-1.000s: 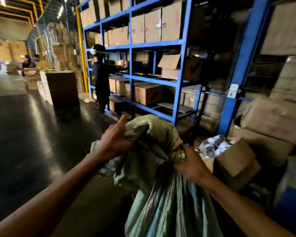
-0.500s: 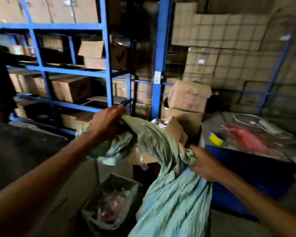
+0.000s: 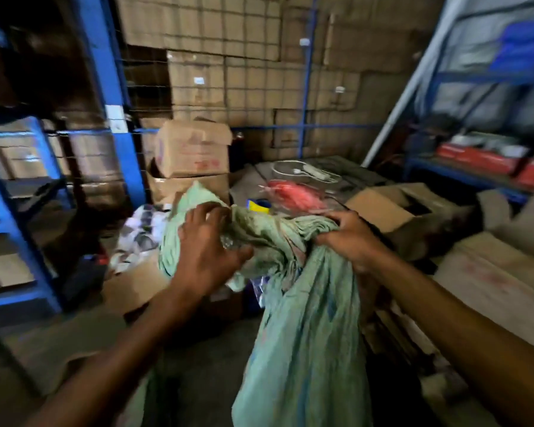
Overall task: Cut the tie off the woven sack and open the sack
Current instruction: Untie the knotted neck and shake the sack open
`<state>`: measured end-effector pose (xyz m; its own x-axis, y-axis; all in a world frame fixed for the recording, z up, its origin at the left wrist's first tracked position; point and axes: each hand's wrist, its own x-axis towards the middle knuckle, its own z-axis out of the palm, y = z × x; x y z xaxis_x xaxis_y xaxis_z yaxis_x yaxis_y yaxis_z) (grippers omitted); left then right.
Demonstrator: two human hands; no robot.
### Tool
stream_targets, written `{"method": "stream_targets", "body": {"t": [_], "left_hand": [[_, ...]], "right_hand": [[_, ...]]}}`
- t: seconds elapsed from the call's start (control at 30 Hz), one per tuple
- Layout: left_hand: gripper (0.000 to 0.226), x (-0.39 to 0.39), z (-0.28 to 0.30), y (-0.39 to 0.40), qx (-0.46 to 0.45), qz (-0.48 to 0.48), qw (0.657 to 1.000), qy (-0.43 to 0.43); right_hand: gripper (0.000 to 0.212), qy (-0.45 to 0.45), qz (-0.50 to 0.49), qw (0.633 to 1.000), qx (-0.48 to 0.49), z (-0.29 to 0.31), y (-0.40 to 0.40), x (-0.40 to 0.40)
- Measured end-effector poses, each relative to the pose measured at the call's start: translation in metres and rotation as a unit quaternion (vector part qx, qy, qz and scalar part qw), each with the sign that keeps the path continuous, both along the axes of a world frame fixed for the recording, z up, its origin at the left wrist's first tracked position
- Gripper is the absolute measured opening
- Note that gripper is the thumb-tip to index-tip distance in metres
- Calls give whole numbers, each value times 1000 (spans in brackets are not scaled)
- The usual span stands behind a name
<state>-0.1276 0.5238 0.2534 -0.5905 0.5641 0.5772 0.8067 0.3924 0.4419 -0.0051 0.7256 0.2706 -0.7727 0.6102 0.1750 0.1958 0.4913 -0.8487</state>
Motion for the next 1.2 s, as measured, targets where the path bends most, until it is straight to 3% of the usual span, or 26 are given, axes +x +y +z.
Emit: {"method": "stream_targets", "body": {"t": [0.1,0.2,0.3,0.33,0.4,0.47,0.6,0.7,0.87,0.97,1.07,1.13,1.2], "left_hand": [[49,58,-28,49,82,-53,994,52],[59,93,-49,98,83,-135,986,56],[81,138,-71,143,-25,-172,984,42],[84,153,-79,159,-75,-173,982,21],[66,169,-96,188,-110,-200,973,-39],[52,177,-104,213,-84,-238,959,-131],[23,188,-92,254,3,-195,941,-278],[23,200,-84,290,30,-178,924,-336],[30,216,-87,353,11,-175,880,-442],[25,232,-73,368,22,-225,851,-474],[15,235,-71,375,26,-292,814,-501],[17,230,-73,382,33,-323,778,-538],[23,222,-77,388,23,-345,733,-585]], "right_hand": [[31,-7,-22,1000,13,2,21,30],[32,-18,-59,998,0,8,52,63],[26,-36,-102,994,5,4,81,89],[27,-40,-110,993,13,2,88,96],[30,-48,-106,993,20,-3,100,105],[31,-43,-114,992,22,-10,117,121],[40,-30,-157,987,30,-27,146,162],[43,-25,-222,972,75,-72,141,202],[54,-169,-300,938,21,-160,101,266],[64,-266,-316,910,30,-196,86,283],[66,-292,-353,889,14,-227,77,299],[60,-312,-394,862,66,-250,72,311],[38,-306,-445,834,110,-266,72,325]]}}
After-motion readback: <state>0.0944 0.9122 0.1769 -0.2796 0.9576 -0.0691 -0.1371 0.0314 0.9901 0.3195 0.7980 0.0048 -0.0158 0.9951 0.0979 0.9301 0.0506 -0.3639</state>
